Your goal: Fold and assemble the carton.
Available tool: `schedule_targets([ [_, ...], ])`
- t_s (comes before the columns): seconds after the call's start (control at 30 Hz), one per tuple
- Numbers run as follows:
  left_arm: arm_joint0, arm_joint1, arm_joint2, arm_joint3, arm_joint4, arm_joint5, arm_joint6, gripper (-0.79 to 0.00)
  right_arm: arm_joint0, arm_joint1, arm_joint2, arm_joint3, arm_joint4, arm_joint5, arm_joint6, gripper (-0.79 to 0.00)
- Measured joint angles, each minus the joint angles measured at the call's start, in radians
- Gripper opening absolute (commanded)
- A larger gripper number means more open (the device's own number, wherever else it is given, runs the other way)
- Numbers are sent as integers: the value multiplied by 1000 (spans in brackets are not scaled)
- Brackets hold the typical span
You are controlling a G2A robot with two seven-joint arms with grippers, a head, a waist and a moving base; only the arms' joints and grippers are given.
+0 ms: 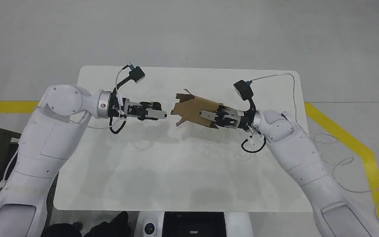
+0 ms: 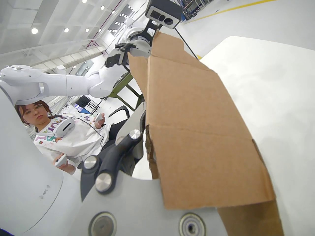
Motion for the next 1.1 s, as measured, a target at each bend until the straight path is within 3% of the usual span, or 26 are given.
schedule_targets([
  [0.17,11,5,-13,9,60,9,41,0,-28,17,-20,-49,24,0,9,-785],
  [0.4,48,10,-13,-14,269,27,223,0,-32,41,-54,-127,65,0,8,-785],
  [0.67,73,6,2,-1,260,25,221,0,-23,54,-74,-138,96,0,8,-785],
  [1.1,35,-9,44,-6,227,11,181,0,13,43,-135,-132,121,0,8,-785],
])
